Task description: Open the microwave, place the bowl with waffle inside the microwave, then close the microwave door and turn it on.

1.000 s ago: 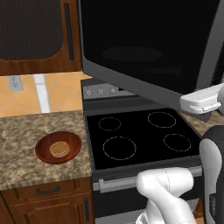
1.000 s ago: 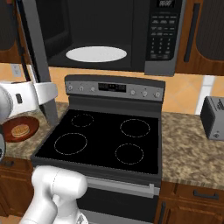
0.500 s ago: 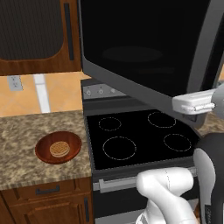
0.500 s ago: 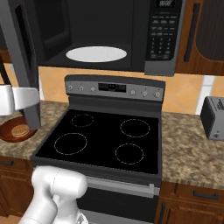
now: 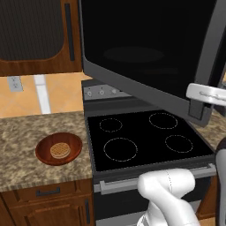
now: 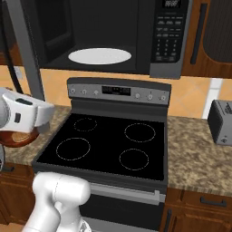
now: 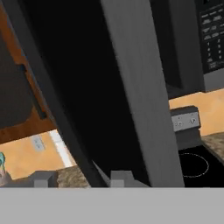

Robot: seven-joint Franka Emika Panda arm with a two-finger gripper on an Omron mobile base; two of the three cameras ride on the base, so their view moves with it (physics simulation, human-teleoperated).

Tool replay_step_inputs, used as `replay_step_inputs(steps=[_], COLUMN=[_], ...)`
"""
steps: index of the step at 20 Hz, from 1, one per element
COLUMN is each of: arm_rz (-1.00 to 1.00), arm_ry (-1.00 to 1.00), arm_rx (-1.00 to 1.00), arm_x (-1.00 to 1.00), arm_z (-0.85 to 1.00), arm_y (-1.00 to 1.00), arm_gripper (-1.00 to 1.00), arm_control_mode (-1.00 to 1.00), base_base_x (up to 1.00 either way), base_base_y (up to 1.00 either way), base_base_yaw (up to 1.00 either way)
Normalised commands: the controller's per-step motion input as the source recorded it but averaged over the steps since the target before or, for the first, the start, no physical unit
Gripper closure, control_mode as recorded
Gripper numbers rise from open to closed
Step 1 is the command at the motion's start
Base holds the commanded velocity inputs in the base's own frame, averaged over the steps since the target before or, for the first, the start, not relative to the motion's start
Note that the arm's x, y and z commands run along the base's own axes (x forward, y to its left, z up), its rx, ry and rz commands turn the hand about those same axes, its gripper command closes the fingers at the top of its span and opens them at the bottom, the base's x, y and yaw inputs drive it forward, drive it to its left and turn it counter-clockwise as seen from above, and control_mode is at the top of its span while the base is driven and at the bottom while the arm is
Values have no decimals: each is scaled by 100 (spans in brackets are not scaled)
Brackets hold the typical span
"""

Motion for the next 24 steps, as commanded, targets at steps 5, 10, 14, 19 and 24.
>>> replay_step_inputs(steps=[5,10,14,19,24], arm_rz=[-1,-1,-1,-14,-15], arm_ry=[-12,-33,-15,1,33], arm_rx=[37,29,41,33,13], arm_x=[-100,-100,-100,-100,-10], arm_z=[27,16,59,30,-35], arm_y=[-97,-98,-100,-100,-90], arm_gripper=[-100,-100,-100,-100,-100], arm_control_mode=[-100,-100,-100,-100,-100], base_base_x=[0,0,0,0,0], base_base_y=[0,0,0,0,0], base_base_yaw=[0,0,0,0,0])
